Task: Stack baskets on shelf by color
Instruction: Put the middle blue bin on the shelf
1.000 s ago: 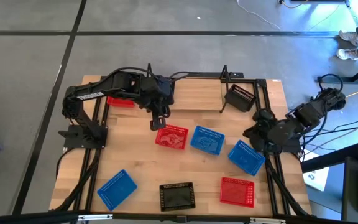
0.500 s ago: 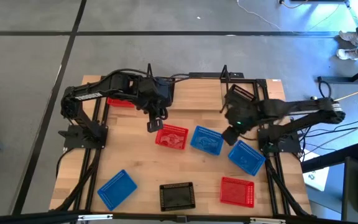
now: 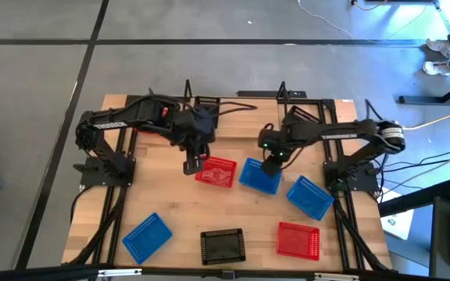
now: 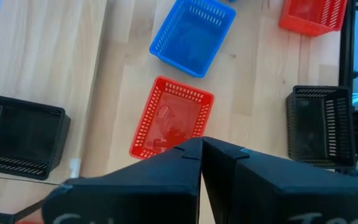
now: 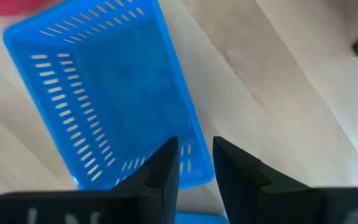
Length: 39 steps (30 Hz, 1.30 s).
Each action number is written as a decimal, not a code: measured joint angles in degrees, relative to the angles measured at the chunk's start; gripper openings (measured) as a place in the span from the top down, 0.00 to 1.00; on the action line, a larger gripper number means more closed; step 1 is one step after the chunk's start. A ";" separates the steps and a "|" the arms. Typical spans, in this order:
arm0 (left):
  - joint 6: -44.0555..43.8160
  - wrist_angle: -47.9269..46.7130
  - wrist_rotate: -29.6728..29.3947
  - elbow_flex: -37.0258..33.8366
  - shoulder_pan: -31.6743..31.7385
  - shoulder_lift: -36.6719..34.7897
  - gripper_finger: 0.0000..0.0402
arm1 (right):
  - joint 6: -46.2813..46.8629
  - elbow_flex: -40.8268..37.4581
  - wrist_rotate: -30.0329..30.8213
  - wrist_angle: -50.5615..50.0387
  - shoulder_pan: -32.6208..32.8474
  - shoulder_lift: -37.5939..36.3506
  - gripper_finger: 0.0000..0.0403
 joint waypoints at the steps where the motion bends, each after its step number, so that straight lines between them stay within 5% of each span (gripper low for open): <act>1: -0.36 -0.02 -0.22 0.00 -0.16 0.00 1.00 | -1.23 0.00 -0.35 0.47 -0.17 0.89 0.76; 17: -3.33 -0.04 -0.42 0.00 -1.40 0.00 1.00 | -11.85 0.00 -0.26 3.12 -0.20 11.97 0.77; 24: -3.44 -0.02 -0.42 0.00 -1.38 0.00 1.00 | -12.47 0.26 -0.49 5.27 -0.24 13.40 0.97; 39: -2.94 -1.04 -0.45 0.00 -1.69 0.00 1.00 | -11.51 23.39 2.92 -11.46 -4.30 13.40 0.99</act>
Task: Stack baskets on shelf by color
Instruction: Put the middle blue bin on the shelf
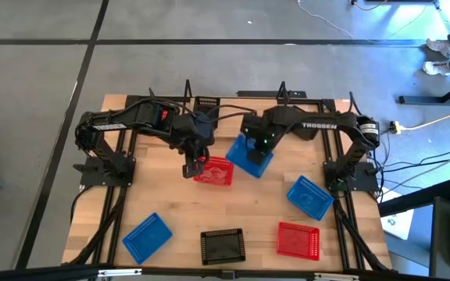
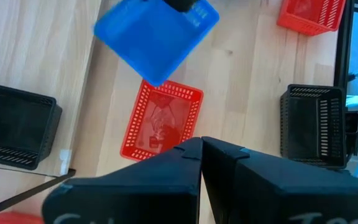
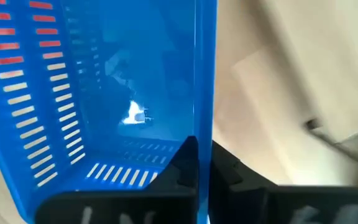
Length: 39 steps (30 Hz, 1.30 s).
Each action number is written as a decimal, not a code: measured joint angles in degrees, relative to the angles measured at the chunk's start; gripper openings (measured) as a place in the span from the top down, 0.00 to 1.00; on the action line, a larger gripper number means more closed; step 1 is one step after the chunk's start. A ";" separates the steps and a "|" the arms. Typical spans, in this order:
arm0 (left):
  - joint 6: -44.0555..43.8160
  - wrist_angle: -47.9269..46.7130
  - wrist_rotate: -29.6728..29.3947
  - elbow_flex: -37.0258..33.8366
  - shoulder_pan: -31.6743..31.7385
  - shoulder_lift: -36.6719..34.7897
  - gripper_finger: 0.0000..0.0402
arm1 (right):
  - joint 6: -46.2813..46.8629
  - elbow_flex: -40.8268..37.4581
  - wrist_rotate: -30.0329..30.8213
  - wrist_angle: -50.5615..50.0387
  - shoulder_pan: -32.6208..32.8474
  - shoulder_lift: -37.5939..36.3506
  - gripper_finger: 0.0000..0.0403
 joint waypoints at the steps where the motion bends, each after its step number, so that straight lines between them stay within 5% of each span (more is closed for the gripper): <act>1: 0.05 -0.16 -0.06 0.00 -0.20 0.00 1.00 | 0.79 1.39 0.84 -0.37 -0.69 0.00 1.00; 20: 0.10 -0.50 -14.13 0.00 -2.47 0.00 1.00 | 27.01 5.24 -9.50 8.54 -17.91 2.96 1.00; 29: 2.94 -0.49 -18.11 0.00 -3.42 0.02 1.00 | 35.03 5.24 -13.00 19.50 -21.68 5.65 0.99; 39: 4.36 -0.46 -18.09 0.00 -4.85 0.04 1.00 | 37.03 5.24 -11.96 19.75 -21.73 7.48 0.99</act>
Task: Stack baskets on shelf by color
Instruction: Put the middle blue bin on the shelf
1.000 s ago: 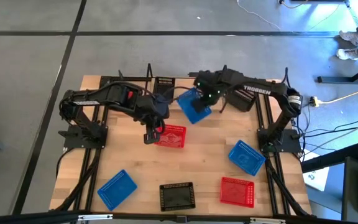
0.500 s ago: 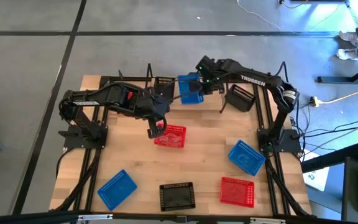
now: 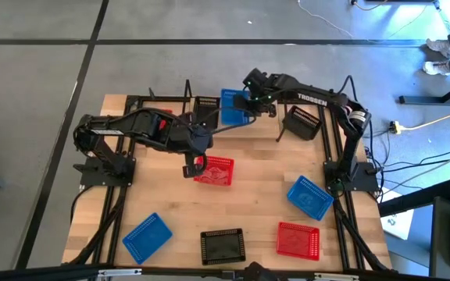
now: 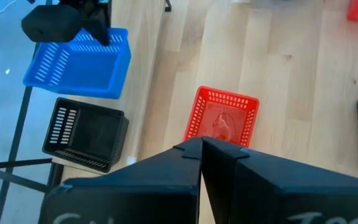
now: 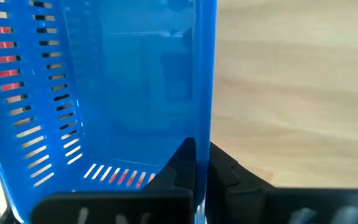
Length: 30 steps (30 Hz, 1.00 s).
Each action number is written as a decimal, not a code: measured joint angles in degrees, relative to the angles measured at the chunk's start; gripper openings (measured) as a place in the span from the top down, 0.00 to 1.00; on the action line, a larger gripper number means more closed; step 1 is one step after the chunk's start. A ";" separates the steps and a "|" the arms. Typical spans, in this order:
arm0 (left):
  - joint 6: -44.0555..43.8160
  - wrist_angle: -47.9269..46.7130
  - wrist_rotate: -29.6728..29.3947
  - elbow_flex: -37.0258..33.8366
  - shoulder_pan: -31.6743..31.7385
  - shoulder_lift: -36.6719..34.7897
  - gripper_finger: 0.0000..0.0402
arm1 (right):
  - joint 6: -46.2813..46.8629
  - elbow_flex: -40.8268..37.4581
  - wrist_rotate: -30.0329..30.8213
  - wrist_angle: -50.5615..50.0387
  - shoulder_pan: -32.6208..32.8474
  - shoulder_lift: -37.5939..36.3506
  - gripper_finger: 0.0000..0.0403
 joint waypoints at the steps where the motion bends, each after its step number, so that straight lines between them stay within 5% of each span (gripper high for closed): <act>1: -0.02 0.01 0.00 0.00 0.00 0.00 1.00 | -0.02 0.00 0.70 0.08 -0.04 0.00 0.99; 10: -1.84 0.01 -0.44 0.00 0.02 0.00 1.00 | -1.07 0.00 2.42 -0.26 -0.31 0.00 0.99; 16: -4.72 0.01 -6.52 0.00 0.13 0.00 1.00 | -0.29 0.00 3.21 -0.88 -0.36 0.00 0.99; 30: -4.70 -0.01 -6.75 0.00 0.07 0.00 1.00 | -2.64 0.00 2.89 -1.39 -0.50 0.00 0.96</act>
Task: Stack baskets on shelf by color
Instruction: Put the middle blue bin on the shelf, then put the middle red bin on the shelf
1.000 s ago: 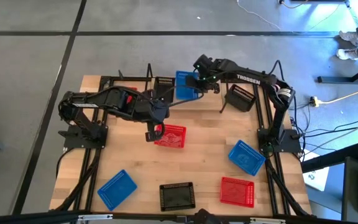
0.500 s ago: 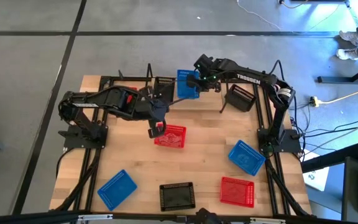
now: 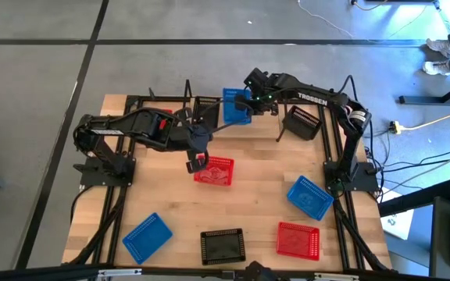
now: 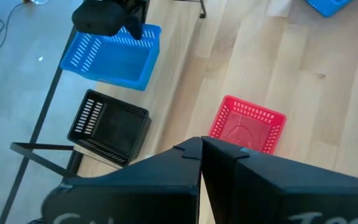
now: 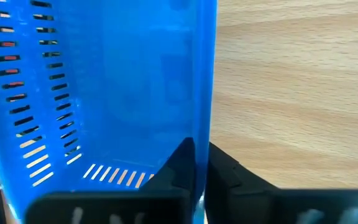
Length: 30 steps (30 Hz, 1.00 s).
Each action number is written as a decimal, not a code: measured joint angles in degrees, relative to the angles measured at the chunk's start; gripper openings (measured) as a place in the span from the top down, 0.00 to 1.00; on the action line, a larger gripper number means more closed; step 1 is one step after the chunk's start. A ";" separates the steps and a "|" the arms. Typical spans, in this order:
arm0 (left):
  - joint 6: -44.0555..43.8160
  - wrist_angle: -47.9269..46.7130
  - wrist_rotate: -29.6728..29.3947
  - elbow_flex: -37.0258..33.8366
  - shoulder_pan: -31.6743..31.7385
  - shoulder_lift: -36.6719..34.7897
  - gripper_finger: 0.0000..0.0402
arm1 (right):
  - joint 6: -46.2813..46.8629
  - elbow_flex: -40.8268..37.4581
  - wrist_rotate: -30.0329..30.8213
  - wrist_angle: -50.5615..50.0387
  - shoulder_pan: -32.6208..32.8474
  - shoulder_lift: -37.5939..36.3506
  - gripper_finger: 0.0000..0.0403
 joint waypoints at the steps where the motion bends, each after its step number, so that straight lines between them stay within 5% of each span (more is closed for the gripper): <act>1: 0.00 0.00 0.00 0.00 0.00 0.00 1.00 | 0.00 0.00 -0.02 0.00 0.00 0.00 0.94; 9: 0.00 -0.02 0.00 0.00 0.00 0.00 1.00 | 1.60 0.00 0.96 0.04 0.00 0.00 0.82; 30: 0.02 -0.28 0.00 0.00 0.00 0.00 1.00 | 3.85 0.00 -1.12 0.18 0.00 1.92 0.82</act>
